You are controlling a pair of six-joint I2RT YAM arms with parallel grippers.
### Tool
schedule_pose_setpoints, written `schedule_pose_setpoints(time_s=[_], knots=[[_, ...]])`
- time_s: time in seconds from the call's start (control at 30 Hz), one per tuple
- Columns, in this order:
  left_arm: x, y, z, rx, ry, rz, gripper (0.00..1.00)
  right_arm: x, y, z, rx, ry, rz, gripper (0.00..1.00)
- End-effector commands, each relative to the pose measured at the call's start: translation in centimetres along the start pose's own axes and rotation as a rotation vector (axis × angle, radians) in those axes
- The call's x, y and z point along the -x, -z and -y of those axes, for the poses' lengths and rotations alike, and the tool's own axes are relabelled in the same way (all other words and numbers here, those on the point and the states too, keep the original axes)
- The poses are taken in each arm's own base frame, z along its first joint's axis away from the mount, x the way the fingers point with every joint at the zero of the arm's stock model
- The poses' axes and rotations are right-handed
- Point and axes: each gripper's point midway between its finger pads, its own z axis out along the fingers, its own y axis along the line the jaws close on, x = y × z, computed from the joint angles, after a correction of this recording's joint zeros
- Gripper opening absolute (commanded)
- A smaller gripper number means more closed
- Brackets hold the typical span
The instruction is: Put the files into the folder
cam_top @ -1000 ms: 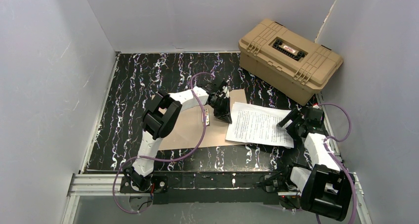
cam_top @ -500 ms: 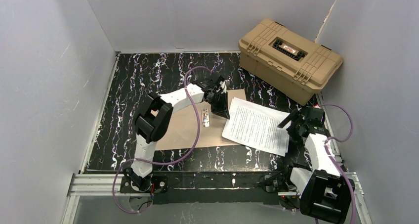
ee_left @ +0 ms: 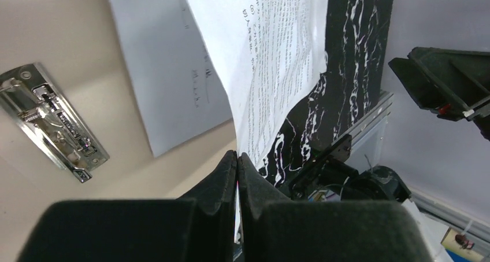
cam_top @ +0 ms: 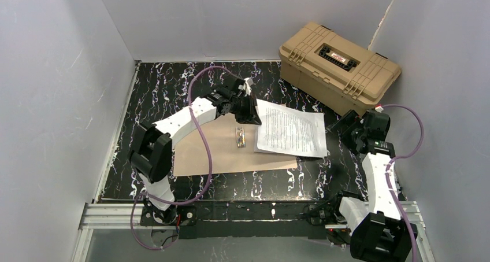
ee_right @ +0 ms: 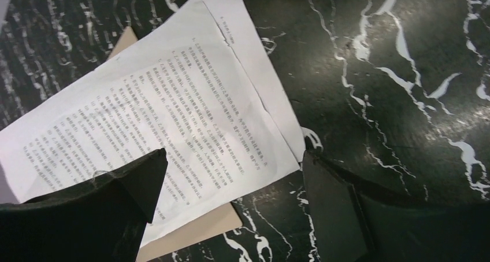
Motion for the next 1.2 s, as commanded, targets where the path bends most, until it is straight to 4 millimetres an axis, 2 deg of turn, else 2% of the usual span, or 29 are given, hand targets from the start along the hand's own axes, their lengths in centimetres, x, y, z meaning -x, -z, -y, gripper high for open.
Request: schedule_pose_setpoints(time_s=[0.0, 0.13, 0.5, 0.63, 0.9, 1.03, 1.17], knots=[[0.8, 2.5, 0.7, -0.038, 0.044, 0.077, 0.00, 0.7, 2.1, -3.9, 0.131, 0.017, -0.005, 0.95], [0.8, 3.7, 0.1, -0.037, 0.084, 0.127, 0.00, -0.7, 3.0, -6.4, 0.221, 0.022, -0.047, 0.94], [0.9, 6.4, -1.7, -0.046, 0.274, 0.344, 0.00, -8.0, 4.7, -12.6, 0.423, -0.023, -0.226, 0.93], [1.0, 7.0, -1.6, -0.088, 0.357, 0.395, 0.00, -10.6, 4.7, -13.3, 0.446, -0.062, -0.273, 0.93], [0.4, 7.2, -1.9, -0.141, 0.517, 0.416, 0.00, -14.3, 3.7, -14.8, 0.479, -0.111, -0.313, 0.92], [0.2, 7.6, -1.8, -0.155, 0.564, 0.423, 0.00, -15.5, 3.0, -15.7, 0.497, -0.138, -0.309, 0.92], [-0.1, 8.2, -1.6, -0.176, 0.603, 0.424, 0.00, -15.6, 2.2, -16.4, 0.515, -0.175, -0.273, 0.91]])
